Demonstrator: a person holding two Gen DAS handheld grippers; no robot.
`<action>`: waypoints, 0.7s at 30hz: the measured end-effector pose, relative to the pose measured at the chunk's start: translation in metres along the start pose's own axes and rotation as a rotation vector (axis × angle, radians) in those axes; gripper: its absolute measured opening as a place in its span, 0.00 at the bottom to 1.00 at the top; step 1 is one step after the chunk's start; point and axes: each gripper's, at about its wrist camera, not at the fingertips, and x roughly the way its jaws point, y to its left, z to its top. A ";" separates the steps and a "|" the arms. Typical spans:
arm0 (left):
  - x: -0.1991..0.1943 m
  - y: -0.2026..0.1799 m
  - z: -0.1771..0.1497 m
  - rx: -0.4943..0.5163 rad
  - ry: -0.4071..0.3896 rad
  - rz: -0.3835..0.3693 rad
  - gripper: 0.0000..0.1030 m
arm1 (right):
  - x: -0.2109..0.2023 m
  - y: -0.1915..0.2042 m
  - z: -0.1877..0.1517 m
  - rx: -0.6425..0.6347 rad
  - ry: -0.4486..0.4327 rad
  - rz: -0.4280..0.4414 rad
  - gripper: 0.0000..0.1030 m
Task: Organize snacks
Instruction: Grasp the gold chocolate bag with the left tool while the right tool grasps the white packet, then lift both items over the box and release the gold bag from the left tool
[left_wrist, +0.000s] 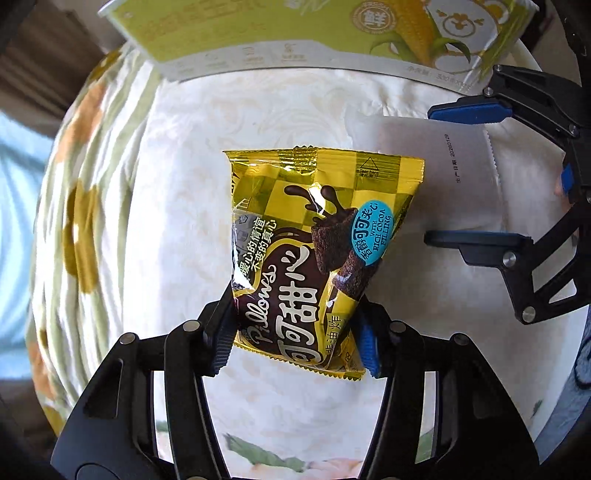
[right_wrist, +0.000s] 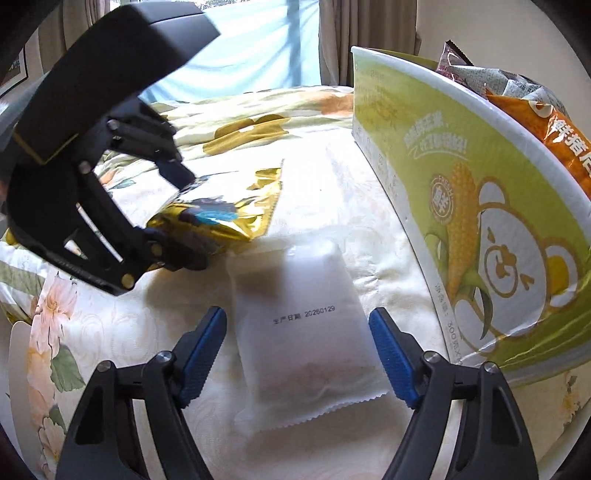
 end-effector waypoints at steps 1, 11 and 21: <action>-0.001 -0.001 -0.005 -0.049 0.000 -0.007 0.49 | 0.000 -0.001 -0.001 0.001 0.005 0.003 0.69; -0.005 -0.018 -0.038 -0.525 0.036 -0.055 0.49 | 0.003 -0.003 0.000 -0.109 0.029 0.053 0.63; -0.006 -0.032 -0.052 -0.614 -0.009 -0.011 0.47 | 0.011 -0.017 0.004 -0.167 0.091 0.149 0.59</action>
